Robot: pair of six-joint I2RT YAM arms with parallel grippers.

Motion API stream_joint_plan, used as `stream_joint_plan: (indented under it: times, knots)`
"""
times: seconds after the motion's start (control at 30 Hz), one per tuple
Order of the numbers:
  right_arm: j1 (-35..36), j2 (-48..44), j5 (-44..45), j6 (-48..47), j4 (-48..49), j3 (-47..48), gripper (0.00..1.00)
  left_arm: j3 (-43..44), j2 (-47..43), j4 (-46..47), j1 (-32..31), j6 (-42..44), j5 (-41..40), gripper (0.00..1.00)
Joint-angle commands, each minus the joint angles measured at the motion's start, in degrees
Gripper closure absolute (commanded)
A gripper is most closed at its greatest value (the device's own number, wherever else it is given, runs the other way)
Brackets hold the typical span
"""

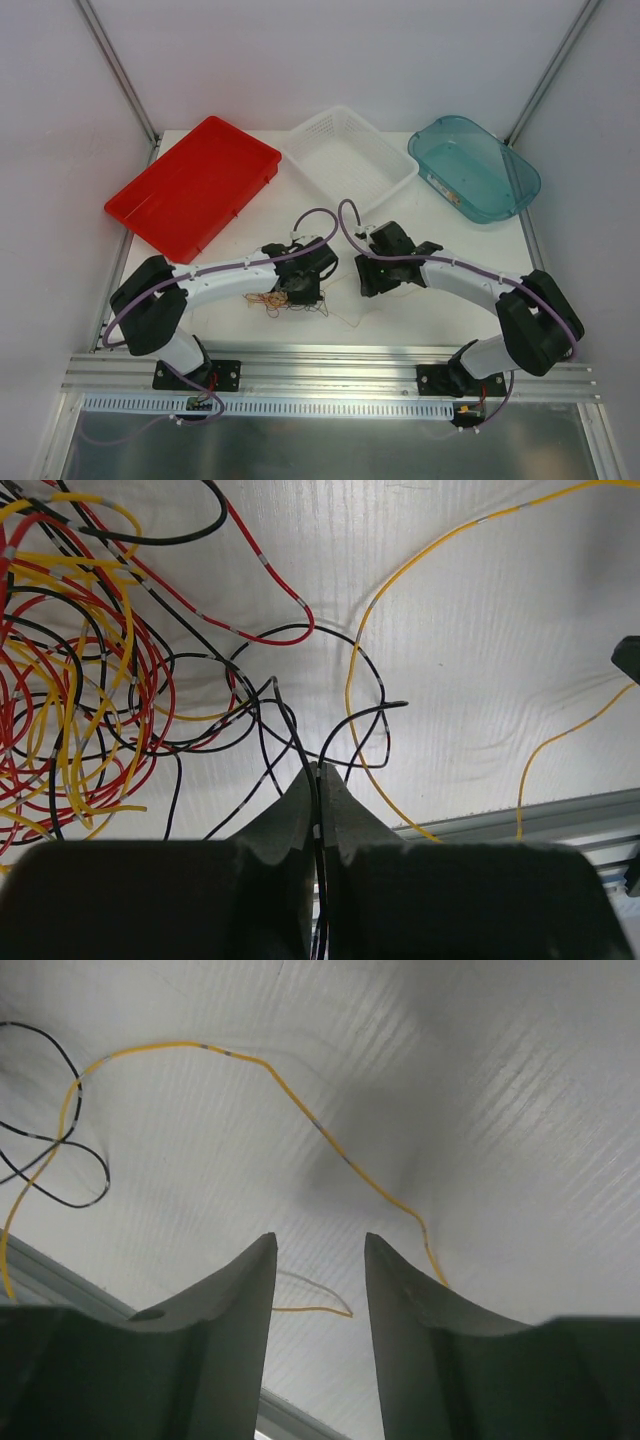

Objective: Untangle the cables
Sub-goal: Untie the cable.

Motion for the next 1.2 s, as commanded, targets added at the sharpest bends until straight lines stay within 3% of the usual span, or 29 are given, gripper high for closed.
stream_joint_plan:
  times: [0.0,0.07,0.17,0.27,0.37,0.47,0.6,0.97,1.17]
  knots:
    - [-0.33,-0.10,-0.38,-0.22,2.75,1.91,0.58,-0.68,-4.17,-0.53,-0.42,2.23,0.39,1.00]
    - [-0.51,-1.24,0.32,-0.31,2.40,2.35,0.70,-1.64,-6.01,-0.79,-0.42,2.94,0.12,1.00]
    - [-1.12,-2.56,1.55,-0.92,1.44,2.97,0.95,-3.05,-8.56,-1.14,-0.42,3.55,-0.14,1.00]
    - [-1.56,-3.79,1.20,-1.89,-0.05,3.76,0.99,-3.84,-10.32,-1.23,-0.42,4.60,0.30,1.00]
    - [-1.56,-5.11,0.06,-2.42,-1.55,4.82,0.88,-3.76,-10.85,-1.23,-0.42,6.27,1.09,1.00]
    - [-1.47,-6.95,0.32,-3.82,-2.87,5.61,0.61,-3.23,-10.77,-1.23,-0.42,7.42,1.88,1.00]
    - [-1.39,-4.33,0.67,-6.98,-5.51,8.33,0.43,-2.96,-11.20,-1.23,-0.42,8.21,2.32,1.00]
    - [-1.39,9.82,-1.96,-12.35,-4.98,13.34,0.41,-3.32,-12.26,-1.40,-0.42,9.53,2.58,1.00]
    - [-1.47,13.17,-2.93,-11.91,-3.93,13.34,0.52,-4.81,-13.93,-1.32,-0.50,9.36,1.27,1.00]
